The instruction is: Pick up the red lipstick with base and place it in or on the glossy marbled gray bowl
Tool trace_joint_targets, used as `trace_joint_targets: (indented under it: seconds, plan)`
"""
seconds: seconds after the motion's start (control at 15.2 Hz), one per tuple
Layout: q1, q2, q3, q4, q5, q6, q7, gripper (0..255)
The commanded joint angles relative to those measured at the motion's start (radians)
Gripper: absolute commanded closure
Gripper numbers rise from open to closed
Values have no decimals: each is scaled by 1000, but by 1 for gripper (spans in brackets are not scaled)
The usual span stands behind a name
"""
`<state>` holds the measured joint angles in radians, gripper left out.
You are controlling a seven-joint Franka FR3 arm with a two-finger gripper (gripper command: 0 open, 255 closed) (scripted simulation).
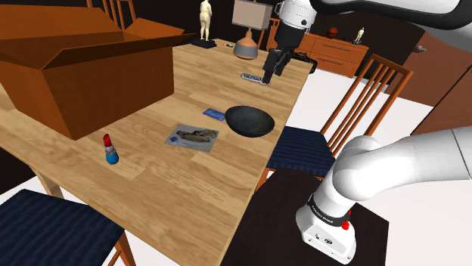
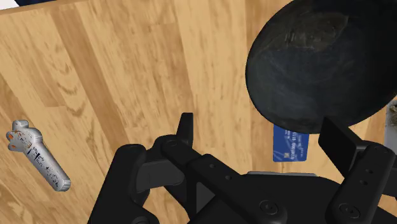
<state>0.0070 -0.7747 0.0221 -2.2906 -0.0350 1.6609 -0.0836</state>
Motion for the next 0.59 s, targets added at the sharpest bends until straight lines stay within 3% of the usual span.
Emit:
trace_joint_targets:
  seconds: [0.0,0.53]
  plan:
    - [0,0,0,0,0,0,0,0]
    - [24,84,190,25,105,28,268,0]
